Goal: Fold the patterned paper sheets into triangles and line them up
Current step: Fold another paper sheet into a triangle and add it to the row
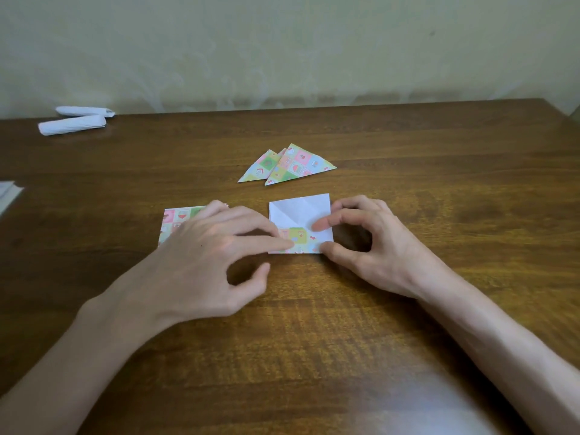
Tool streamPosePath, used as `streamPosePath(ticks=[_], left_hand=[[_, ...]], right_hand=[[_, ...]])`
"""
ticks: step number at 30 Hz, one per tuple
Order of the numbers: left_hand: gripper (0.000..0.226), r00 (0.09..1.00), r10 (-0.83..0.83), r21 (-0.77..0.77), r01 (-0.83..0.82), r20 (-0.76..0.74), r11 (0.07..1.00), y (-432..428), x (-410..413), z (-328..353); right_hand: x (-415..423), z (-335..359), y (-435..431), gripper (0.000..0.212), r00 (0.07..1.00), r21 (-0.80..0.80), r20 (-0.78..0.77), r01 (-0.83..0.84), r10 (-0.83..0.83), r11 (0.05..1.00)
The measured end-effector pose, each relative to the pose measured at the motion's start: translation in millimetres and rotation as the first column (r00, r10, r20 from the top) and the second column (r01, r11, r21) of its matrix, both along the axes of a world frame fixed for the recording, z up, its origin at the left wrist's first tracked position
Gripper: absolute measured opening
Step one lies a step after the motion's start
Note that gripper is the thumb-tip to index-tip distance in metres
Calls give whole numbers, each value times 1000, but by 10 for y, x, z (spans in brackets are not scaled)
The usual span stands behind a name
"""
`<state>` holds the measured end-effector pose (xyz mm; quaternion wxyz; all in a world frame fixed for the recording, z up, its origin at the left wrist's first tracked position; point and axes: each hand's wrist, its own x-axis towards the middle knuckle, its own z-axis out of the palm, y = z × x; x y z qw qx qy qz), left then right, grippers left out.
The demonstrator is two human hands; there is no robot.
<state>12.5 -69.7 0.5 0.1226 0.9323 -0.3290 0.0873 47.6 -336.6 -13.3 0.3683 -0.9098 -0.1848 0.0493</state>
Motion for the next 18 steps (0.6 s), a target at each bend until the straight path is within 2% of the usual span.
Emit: streamPosePath(ticks=[4, 7, 10, 14, 18], left_hand=[[35, 999, -38, 76, 37, 15, 996, -80, -13, -94], [33, 996, -53, 106, 45, 70, 993, -50, 15, -103], [39, 995, -45, 123, 34, 90, 992, -19, 28, -102], [56, 994, -42, 106, 31, 99, 994, 5, 64, -130], [57, 993, -67, 88, 59, 94, 994, 30, 71, -139]], right_hand=[[6, -23, 21, 21, 994, 107, 56, 89, -95, 990], [-8, -1, 42, 28, 986, 202, 44, 149, -161, 968], [-34, 59, 37, 34, 993, 276, 12, 111, -119, 955], [-25, 22, 16, 51, 988, 204, 154, -13, -19, 979], [46, -81, -28, 39, 951, 87, 309, -31, 3, 996]])
